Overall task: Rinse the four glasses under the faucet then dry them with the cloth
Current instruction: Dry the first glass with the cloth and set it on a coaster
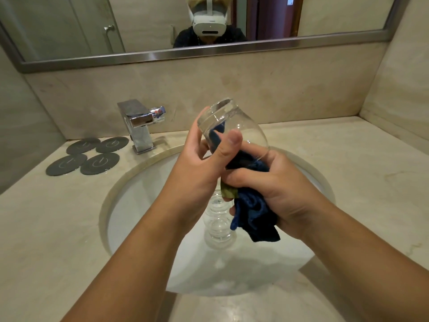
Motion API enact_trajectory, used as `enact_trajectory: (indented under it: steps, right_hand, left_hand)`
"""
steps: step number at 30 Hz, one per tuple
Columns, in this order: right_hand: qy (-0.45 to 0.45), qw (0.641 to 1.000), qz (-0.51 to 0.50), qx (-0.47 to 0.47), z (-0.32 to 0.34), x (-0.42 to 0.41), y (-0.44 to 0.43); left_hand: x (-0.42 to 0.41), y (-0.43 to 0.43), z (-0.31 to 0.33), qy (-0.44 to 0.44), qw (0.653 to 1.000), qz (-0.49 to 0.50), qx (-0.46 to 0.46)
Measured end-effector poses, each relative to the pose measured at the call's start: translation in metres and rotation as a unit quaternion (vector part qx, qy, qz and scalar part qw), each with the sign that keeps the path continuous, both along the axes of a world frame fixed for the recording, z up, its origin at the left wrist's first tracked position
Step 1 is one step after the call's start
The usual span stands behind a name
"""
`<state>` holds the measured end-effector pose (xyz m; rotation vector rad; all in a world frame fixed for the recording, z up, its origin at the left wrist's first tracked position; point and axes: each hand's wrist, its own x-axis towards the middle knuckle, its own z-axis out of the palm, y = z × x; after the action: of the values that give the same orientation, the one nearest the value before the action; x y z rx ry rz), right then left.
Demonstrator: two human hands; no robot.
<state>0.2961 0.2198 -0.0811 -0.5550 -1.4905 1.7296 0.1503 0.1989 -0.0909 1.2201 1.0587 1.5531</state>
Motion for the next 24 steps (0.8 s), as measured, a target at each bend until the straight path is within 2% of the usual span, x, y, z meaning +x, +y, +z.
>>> enact_trajectory:
  steps: [5, 9, 12, 15, 19, 24]
  right_hand:
    - [0.051, 0.997, 0.020, -0.049, 0.004, 0.003, -0.001]
    - [0.015, 0.998, -0.049, 0.023, -0.002, -0.001, 0.001]
    - [-0.023, 0.993, -0.074, 0.093, -0.005, -0.002, 0.000]
    - [-0.026, 0.990, -0.074, 0.116, -0.006, -0.002, 0.000]
    - [0.006, 0.998, -0.039, 0.054, -0.003, -0.001, 0.000]
    - [0.063, 0.997, 0.035, -0.021, 0.005, 0.005, -0.001]
  left_hand:
    - [-0.005, -0.002, 0.004, -0.051, 0.997, -0.054, 0.005]
    - [0.001, -0.004, 0.006, -0.078, 0.995, -0.061, -0.006]
    - [0.008, -0.005, 0.004, -0.035, 0.999, -0.035, 0.002]
    - [0.008, -0.005, 0.003, -0.006, 1.000, -0.009, 0.009]
    - [0.002, -0.006, 0.005, -0.013, 1.000, -0.022, 0.015]
    - [-0.003, -0.008, 0.006, -0.071, 0.994, -0.076, 0.023]
